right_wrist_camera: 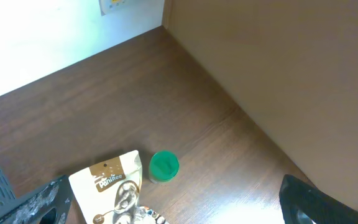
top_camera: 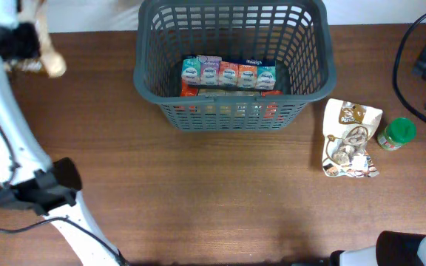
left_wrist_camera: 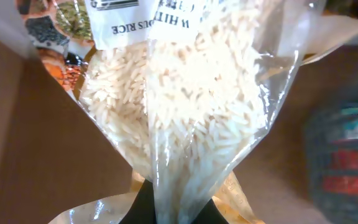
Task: Pack container
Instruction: 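Lift the rice bag over the basket and drop it inside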
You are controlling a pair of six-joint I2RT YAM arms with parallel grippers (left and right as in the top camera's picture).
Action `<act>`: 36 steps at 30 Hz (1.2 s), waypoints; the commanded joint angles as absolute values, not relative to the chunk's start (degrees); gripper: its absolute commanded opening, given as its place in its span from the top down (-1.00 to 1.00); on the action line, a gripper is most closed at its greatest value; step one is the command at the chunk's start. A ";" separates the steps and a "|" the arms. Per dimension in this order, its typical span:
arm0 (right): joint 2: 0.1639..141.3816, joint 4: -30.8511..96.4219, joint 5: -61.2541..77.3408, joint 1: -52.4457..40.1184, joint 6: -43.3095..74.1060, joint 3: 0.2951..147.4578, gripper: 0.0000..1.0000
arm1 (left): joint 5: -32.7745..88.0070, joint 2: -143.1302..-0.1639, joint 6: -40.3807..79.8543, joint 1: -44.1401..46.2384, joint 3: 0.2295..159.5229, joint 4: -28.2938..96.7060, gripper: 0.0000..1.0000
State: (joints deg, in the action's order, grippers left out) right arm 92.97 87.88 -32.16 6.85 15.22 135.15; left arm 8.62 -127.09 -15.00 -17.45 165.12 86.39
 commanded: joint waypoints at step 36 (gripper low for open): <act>92.97 87.74 -33.67 6.50 15.97 135.22 -0.98 | 15.35 -142.85 -65.12 32.64 155.72 77.10 0.96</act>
State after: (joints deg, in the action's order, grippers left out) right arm 92.97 87.88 -32.16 6.85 15.22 135.15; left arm 14.35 -144.03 -66.35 30.85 154.76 76.66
